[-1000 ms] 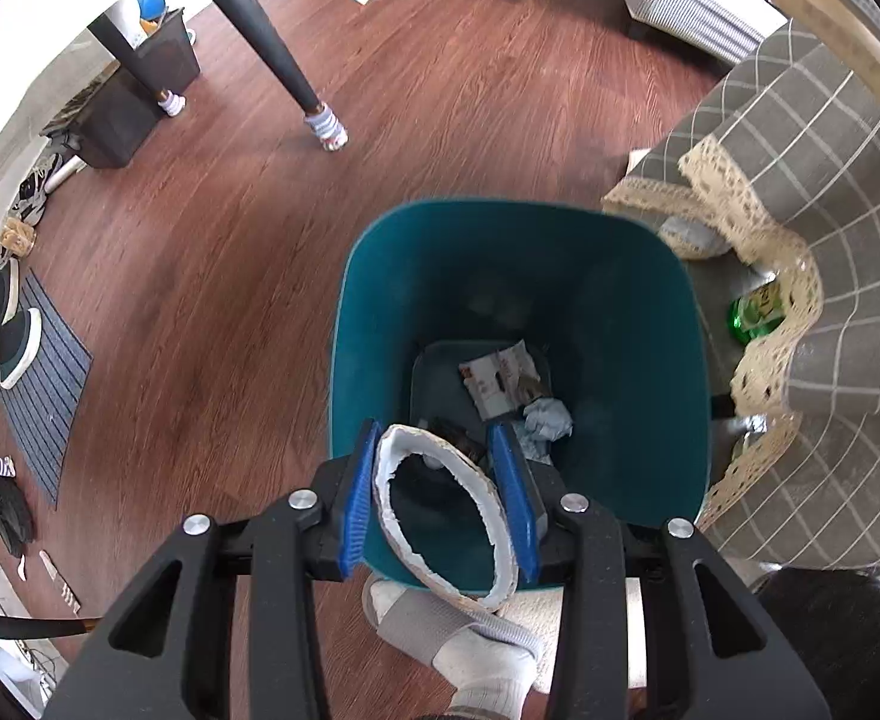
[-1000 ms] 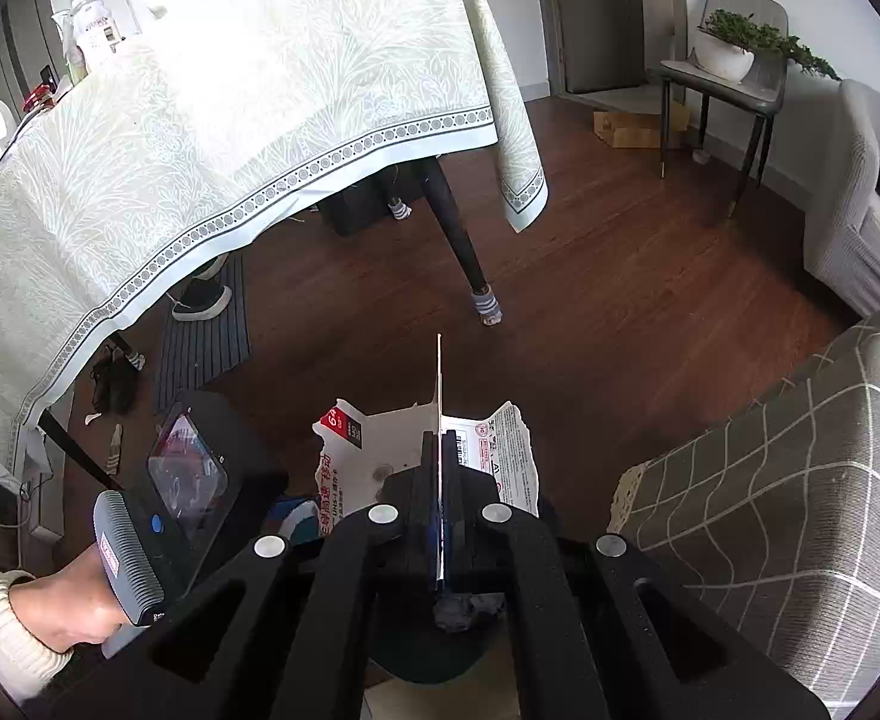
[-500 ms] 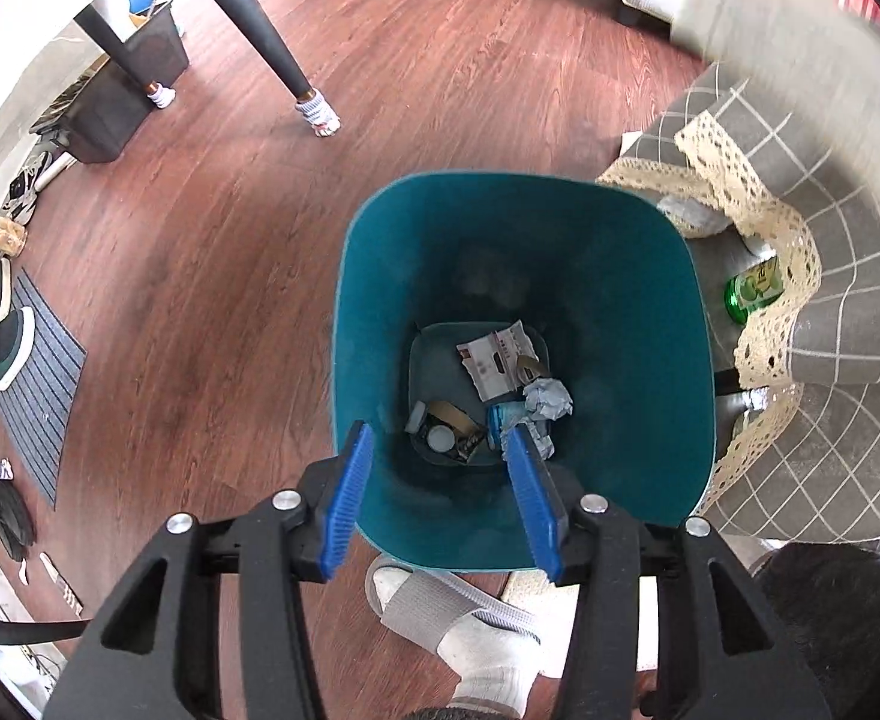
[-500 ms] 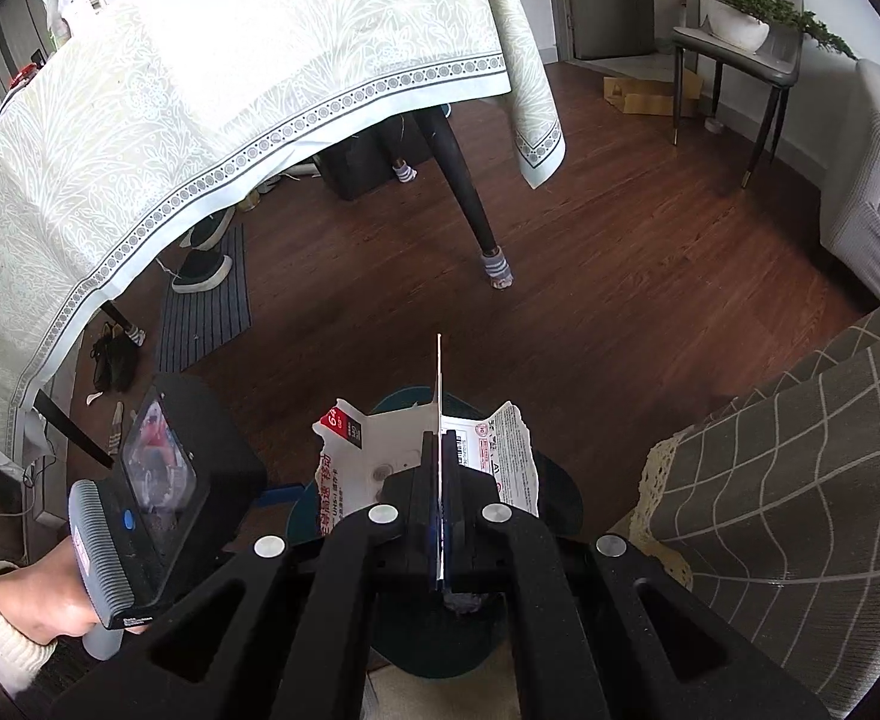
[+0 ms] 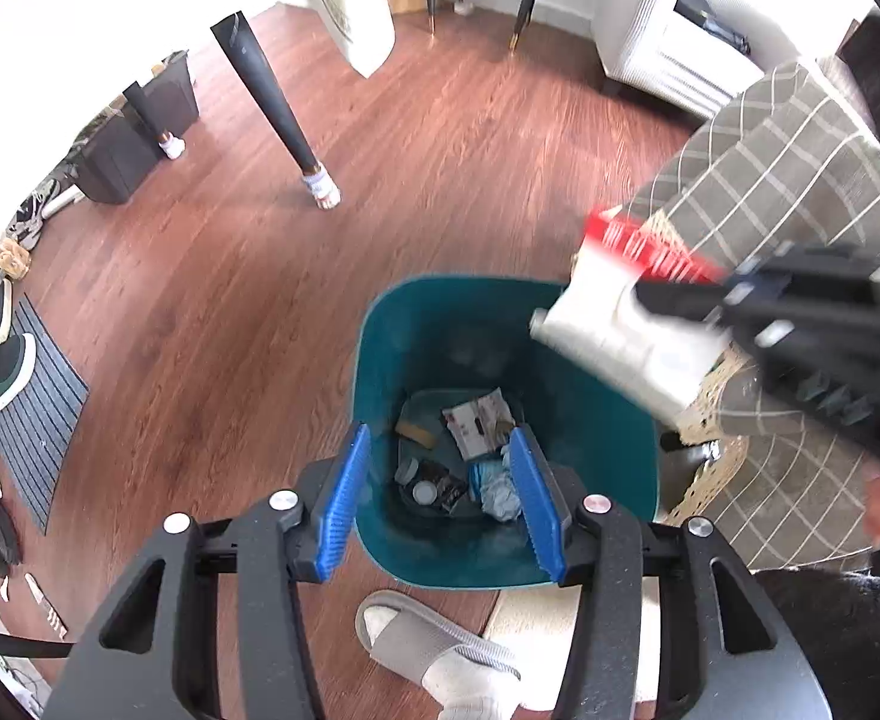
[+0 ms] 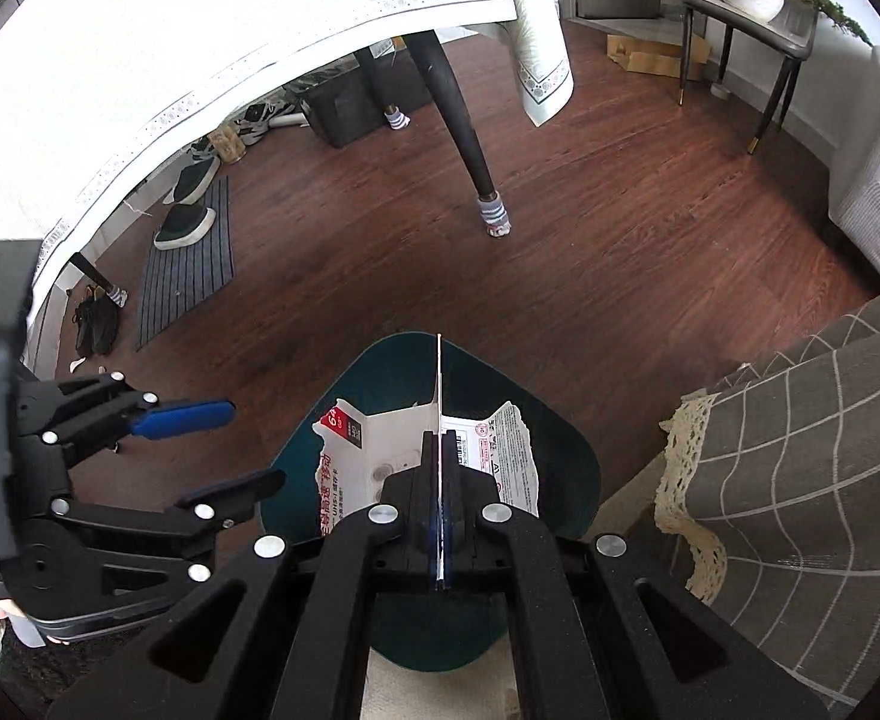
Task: Collect trash
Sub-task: 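Open the right tool to drop the SanDisk package into the bin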
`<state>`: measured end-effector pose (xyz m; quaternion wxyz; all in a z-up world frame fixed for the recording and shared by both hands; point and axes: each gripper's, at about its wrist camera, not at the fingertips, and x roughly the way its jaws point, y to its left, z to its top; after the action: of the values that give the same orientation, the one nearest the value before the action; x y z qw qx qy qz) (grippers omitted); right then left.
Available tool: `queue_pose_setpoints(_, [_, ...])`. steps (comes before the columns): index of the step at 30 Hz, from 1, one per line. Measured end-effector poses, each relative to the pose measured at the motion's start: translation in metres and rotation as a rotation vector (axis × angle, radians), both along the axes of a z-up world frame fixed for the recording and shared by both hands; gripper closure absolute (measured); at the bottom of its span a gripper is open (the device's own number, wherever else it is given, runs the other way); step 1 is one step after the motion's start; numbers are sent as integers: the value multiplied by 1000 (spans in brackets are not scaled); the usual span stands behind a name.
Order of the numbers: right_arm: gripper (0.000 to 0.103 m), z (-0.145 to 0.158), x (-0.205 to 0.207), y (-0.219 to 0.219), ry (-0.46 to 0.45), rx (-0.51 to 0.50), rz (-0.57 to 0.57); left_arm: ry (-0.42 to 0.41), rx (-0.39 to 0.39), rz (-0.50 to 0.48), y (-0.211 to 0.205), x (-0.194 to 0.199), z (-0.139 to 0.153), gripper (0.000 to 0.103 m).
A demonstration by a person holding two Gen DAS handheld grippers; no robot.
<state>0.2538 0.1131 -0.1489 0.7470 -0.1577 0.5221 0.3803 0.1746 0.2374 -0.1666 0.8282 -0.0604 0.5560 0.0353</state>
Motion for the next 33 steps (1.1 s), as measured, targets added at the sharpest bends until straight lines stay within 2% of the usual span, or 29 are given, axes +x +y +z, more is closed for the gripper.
queue_pose_setpoints(12, [102,-42,-13,13,67,-114,51,-182,-22,46,2,-4,60,67])
queue_pose_setpoints(23, [101,-64,-21,11,62,-193,82,-290,-30,42,-8,-10,104,67])
queue_pose_setpoints(33, [101,-61,-29,2,65,-199,89,-367,-22,43,-15,-14,140,67])
